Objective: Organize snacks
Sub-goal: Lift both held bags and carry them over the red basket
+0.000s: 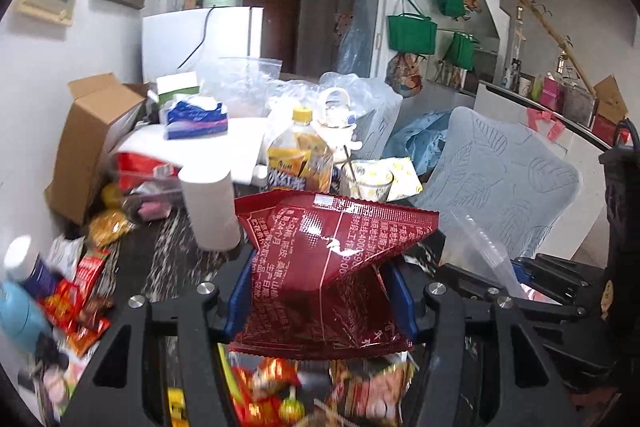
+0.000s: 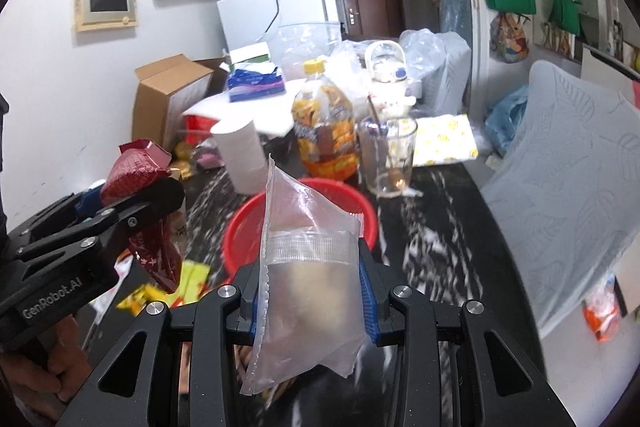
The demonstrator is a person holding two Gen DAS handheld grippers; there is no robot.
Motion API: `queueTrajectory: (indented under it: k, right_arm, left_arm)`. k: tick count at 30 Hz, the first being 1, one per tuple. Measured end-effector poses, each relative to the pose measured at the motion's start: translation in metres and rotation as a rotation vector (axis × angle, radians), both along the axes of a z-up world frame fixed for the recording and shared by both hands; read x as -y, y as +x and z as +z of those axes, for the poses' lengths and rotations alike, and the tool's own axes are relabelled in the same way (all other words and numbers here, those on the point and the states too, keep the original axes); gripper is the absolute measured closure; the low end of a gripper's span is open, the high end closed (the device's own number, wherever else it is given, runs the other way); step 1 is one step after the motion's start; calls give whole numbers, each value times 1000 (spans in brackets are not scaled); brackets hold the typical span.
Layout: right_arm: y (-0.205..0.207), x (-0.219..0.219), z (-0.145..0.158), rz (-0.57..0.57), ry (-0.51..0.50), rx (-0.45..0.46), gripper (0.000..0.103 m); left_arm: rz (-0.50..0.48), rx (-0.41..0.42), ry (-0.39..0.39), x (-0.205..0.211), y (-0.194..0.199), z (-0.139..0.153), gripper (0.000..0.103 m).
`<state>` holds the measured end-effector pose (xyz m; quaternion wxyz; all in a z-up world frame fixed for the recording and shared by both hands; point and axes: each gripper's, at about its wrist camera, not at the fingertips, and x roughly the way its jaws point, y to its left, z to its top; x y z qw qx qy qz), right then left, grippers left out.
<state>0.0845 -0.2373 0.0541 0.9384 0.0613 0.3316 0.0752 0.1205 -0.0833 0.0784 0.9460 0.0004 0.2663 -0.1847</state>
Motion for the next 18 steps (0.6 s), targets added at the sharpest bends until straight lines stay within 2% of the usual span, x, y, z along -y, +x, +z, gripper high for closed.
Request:
queueTrajectory:
  k: [10,18]
  right_arm:
    - [59,7,1,-4,-28,10,67]
    - [101,9,-11,-4,-32,-14,67]
  left_arm:
    - [13,-1,15,9,66,-4,46]
    - [25,-62,53,14,105,-26,46]
